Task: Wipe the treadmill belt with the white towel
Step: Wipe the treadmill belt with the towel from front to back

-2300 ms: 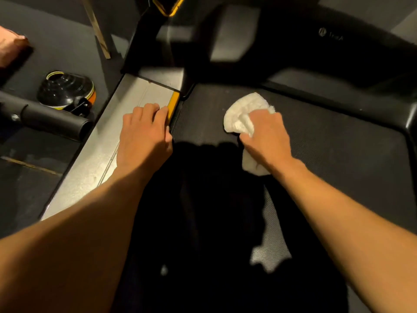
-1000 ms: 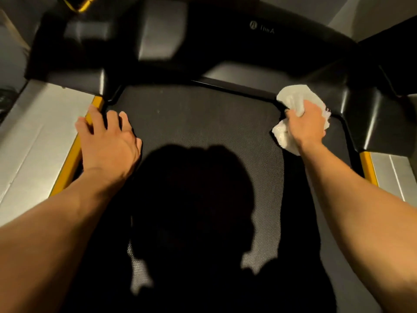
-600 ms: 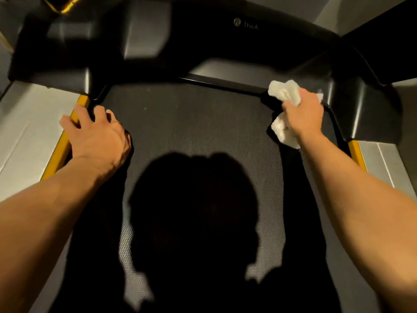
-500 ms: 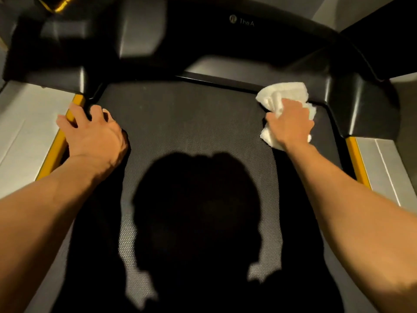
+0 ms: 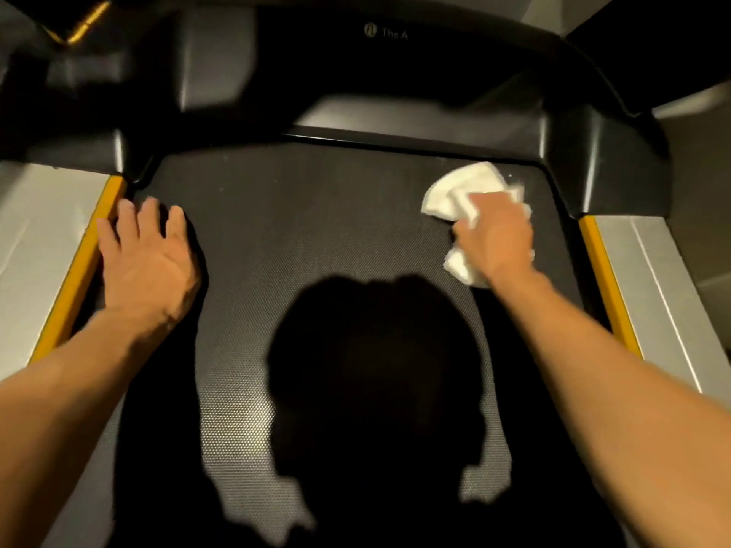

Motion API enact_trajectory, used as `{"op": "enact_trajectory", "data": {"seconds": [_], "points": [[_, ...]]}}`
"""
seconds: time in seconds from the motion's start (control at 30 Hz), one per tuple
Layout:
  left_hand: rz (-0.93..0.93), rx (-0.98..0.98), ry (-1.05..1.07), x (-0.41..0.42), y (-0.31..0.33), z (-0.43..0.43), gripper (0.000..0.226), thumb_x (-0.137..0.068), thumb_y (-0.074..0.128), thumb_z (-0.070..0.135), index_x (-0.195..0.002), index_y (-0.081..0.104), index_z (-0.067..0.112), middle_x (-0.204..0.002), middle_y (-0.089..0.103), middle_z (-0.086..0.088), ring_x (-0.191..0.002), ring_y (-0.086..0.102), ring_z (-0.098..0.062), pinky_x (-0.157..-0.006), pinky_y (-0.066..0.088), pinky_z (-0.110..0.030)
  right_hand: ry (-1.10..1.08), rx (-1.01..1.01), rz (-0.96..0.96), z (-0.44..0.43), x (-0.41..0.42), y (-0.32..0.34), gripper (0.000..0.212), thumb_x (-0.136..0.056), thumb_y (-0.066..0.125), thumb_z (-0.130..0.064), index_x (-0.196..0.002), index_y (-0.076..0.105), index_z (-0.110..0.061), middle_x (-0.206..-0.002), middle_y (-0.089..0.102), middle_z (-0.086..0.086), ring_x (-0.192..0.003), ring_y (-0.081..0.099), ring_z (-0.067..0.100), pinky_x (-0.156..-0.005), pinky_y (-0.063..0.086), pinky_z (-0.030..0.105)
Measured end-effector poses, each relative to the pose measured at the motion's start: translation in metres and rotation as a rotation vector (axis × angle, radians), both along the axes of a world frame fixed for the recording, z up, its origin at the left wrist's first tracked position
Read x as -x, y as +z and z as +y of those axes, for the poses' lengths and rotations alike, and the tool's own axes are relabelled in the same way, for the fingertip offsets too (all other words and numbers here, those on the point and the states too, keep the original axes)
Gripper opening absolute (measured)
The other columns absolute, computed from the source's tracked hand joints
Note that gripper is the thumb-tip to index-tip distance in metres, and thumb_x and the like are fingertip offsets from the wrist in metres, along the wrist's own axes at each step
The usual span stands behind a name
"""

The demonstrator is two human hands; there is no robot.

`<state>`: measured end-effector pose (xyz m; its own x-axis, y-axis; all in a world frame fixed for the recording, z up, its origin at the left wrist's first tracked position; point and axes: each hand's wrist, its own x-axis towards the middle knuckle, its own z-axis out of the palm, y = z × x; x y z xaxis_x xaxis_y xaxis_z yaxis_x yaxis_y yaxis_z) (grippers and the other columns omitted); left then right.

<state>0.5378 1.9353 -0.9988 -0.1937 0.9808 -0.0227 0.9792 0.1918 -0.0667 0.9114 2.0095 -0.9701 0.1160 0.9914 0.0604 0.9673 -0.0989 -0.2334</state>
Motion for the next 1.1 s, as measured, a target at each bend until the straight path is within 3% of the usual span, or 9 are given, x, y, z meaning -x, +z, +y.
{"op": "enact_trajectory", "data": {"seconds": [0.1, 0.2, 0.37, 0.47, 0.57, 0.8, 0.93, 1.03, 1.1], "points": [[-0.142, -0.124, -0.143, -0.03, -0.006, -0.019, 0.051, -0.084, 0.051, 0.008, -0.134, 0.048, 0.001, -0.131, 0.045, -0.029, -0.117, 0.043, -0.049, -0.106, 0.025, -0.064, 0.273, 0.15, 0.212, -0.059, 0.048, -0.002, 0.031, -0.083, 0.056, -0.025, -0.109, 0.067, -0.013, -0.11, 0.065, 0.015, -0.103, 0.057, 0.033, -0.086, 0.041, 0.033], [-0.211, -0.107, -0.082, -0.048, -0.004, -0.023, 0.053, -0.086, 0.057, 0.006, -0.139, 0.045, 0.003, -0.139, 0.042, -0.026, -0.126, 0.037, -0.048, -0.11, 0.025, -0.059, 0.266, 0.025, 0.378, -0.078, 0.054, 0.016, 0.029, -0.078, 0.059, -0.022, -0.104, 0.07, -0.013, -0.094, 0.069, 0.012, -0.094, 0.062, 0.027, -0.08, 0.04, 0.029], [-0.169, -0.057, -0.117, -0.041, -0.002, -0.02, 0.053, -0.089, 0.054, 0.011, -0.141, 0.044, 0.004, -0.142, 0.042, -0.023, -0.129, 0.036, -0.045, -0.112, 0.025, -0.055, -0.151, -0.101, 0.306, -0.031, -0.007, 0.01, 0.031, -0.08, 0.046, -0.022, -0.107, 0.057, -0.014, -0.104, 0.064, 0.008, -0.1, 0.057, 0.029, -0.075, 0.033, 0.026], [-0.164, -0.034, -0.116, -0.042, 0.002, -0.022, 0.052, -0.09, 0.052, 0.013, -0.141, 0.043, 0.004, -0.142, 0.042, -0.023, -0.131, 0.036, -0.043, -0.112, 0.025, -0.054, 0.065, -0.039, 0.18, -0.052, 0.013, 0.001, 0.014, -0.074, 0.049, -0.013, -0.085, 0.057, -0.008, -0.084, 0.06, 0.01, -0.085, 0.055, 0.032, -0.065, 0.028, 0.028], [-0.177, -0.01, -0.093, -0.045, 0.004, -0.023, 0.054, -0.093, 0.049, 0.016, -0.145, 0.038, 0.007, -0.147, 0.037, -0.02, -0.136, 0.03, -0.041, -0.115, 0.02, -0.05, 0.311, -0.028, 0.224, -0.082, 0.044, 0.002, 0.035, -0.074, 0.049, -0.025, -0.1, 0.067, -0.008, -0.098, 0.068, 0.013, -0.094, 0.059, 0.035, -0.079, 0.037, 0.032], [-0.217, 0.04, -0.087, -0.044, 0.015, -0.023, 0.055, -0.094, 0.05, 0.018, -0.147, 0.036, 0.01, -0.15, 0.034, -0.018, -0.137, 0.029, -0.038, -0.115, 0.022, -0.048, -0.026, -0.072, 0.282, -0.037, 0.006, 0.021, 0.011, -0.079, 0.042, -0.03, -0.083, 0.051, -0.025, -0.074, 0.057, -0.009, -0.079, 0.056, 0.019, -0.088, 0.039, 0.041], [-0.273, 0.058, -0.101, -0.041, 0.021, -0.025, 0.058, -0.094, 0.051, 0.021, -0.149, 0.033, 0.013, -0.153, 0.031, -0.013, -0.141, 0.025, -0.033, -0.117, 0.02, -0.044, 0.087, 0.037, 0.169, -0.063, 0.036, 0.01, 0.019, -0.076, 0.054, -0.022, -0.088, 0.061, -0.009, -0.091, 0.063, 0.006, -0.094, 0.057, 0.033, -0.076, 0.037, 0.038], [-0.279, 0.08, -0.131, -0.032, 0.026, -0.032, 0.06, -0.094, 0.051, 0.023, -0.15, 0.031, 0.012, -0.155, 0.028, -0.011, -0.142, 0.025, -0.031, -0.116, 0.021, -0.043, 0.479, 0.127, 0.121, -0.106, 0.071, 0.009, 0.03, -0.083, 0.06, -0.012, -0.111, 0.068, -0.007, -0.125, 0.06, 0.012, -0.119, 0.051, 0.033, -0.099, 0.037, 0.04], [-0.26, 0.084, -0.132, -0.026, 0.028, -0.041, 0.059, -0.094, 0.051, 0.025, -0.149, 0.032, 0.011, -0.154, 0.029, -0.011, -0.139, 0.029, -0.031, -0.113, 0.027, -0.043, 0.659, 0.146, 0.15, -0.123, 0.086, 0.007, 0.04, -0.083, 0.055, -0.019, -0.122, 0.064, -0.011, -0.134, 0.056, 0.007, -0.126, 0.049, 0.027, -0.103, 0.031, 0.032]]}}
